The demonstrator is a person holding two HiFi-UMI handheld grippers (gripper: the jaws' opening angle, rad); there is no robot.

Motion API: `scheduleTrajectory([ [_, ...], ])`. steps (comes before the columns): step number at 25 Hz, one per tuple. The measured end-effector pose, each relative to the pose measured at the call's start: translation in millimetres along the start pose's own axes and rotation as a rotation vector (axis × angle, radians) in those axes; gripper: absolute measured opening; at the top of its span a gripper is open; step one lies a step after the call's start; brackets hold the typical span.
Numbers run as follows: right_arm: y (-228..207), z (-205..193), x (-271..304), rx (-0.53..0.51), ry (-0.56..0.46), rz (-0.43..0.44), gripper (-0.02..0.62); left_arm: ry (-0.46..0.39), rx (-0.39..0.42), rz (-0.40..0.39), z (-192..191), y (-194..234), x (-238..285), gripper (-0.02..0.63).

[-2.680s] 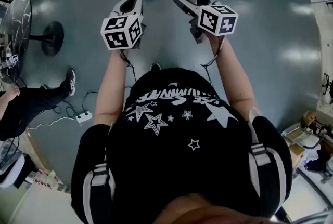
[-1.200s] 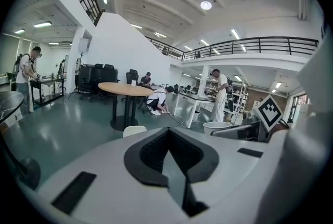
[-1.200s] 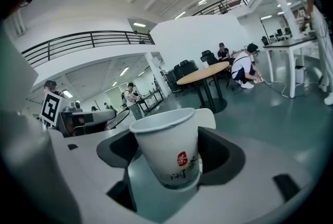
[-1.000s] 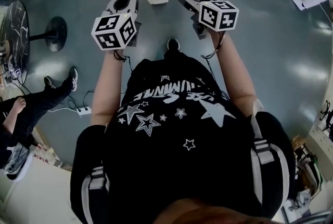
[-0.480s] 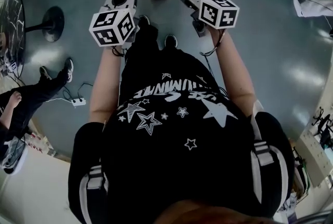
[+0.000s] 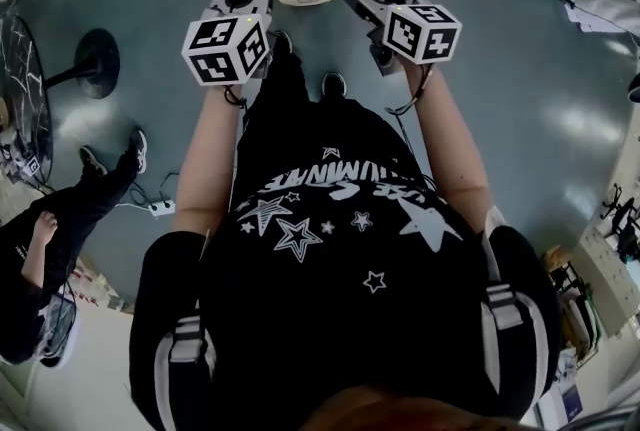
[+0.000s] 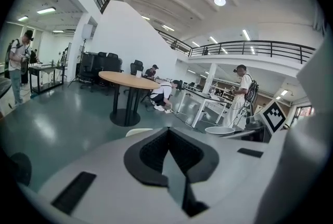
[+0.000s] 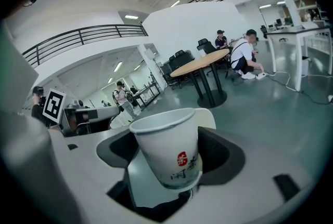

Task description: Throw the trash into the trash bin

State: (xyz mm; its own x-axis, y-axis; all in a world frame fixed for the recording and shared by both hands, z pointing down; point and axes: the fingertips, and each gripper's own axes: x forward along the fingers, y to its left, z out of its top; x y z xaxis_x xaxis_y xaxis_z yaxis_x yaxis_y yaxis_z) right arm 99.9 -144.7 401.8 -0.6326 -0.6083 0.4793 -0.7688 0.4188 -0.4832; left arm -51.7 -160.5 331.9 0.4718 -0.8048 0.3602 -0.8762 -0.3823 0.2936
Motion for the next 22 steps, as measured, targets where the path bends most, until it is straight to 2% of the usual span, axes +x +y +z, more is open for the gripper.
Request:
scheduleTrajectory([
  [4,-7.4,12.8,10.2,0.024,0.002,-0.050,0.356,0.028,0.016,-0.023,6.9,4.6,15.9,0.009],
  [10,9.5,29.7,45.4,0.007,0.002,-0.126,0.356,0.056,-0.002,-0.053,16.0,47.9,27.4,0.009],
  [14,-2.4,21.8,65.9,0.016,-0.011,-0.164,0.356,0.095,-0.011,-0.084,-4.9,67.6,51.7,0.009],
  [22,-33.1,8.5,92.2,0.035,-0.062,-0.190,0.356,0.147,-0.007,-0.116,-36.6,75.4,85.8,0.009],
])
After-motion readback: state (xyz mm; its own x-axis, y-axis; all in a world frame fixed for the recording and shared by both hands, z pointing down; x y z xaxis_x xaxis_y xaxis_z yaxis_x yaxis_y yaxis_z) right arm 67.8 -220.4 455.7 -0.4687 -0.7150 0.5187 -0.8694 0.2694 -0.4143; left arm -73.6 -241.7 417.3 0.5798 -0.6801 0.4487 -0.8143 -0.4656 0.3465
